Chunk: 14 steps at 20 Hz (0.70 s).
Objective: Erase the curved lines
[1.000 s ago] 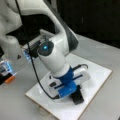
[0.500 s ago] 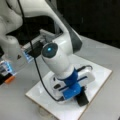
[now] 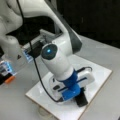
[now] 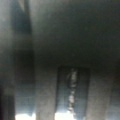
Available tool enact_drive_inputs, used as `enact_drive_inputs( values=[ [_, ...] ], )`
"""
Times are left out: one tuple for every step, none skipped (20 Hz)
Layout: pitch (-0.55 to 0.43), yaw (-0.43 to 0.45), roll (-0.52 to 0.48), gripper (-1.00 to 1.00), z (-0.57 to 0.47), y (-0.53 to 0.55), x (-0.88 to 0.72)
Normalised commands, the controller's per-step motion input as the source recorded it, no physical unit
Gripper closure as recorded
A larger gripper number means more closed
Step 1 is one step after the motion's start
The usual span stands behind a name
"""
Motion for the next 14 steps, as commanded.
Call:
enact_drive_inputs(
  values=[
    [0.399, 0.152, 0.028, 1.0, 0.49, -0.63, -0.11],
    [0.393, 0.194, -0.01, 1.0, 0.53, -0.6, -0.12],
    [0.376, 0.224, -0.039, 1.0, 0.54, -0.59, -0.12],
    [0.349, 0.227, -0.05, 1.0, 0.51, -0.52, -0.09],
    [0.322, 0.232, -0.069, 1.0, 0.46, -0.45, -0.05],
    [0.299, 0.232, -0.09, 1.0, 0.4, -0.37, -0.01],
    [0.279, 0.231, -0.104, 1.0, 0.35, -0.29, 0.03],
    [0.266, 0.241, -0.133, 1.0, 0.3, -0.23, 0.06],
    [0.257, 0.248, -0.17, 1.0, 0.19, -0.09, 0.12],
    [0.259, 0.284, -0.219, 1.0, 0.19, -0.11, 0.1],
    [0.285, 0.399, -0.293, 1.0, 0.2, -0.13, 0.07],
    [0.285, 0.405, -0.297, 1.0, 0.19, -0.13, 0.06],
    [0.285, 0.458, -0.318, 1.0, 0.22, -0.18, 0.03],
    [0.271, 0.494, -0.331, 1.0, 0.25, -0.23, -0.01]
  ],
)
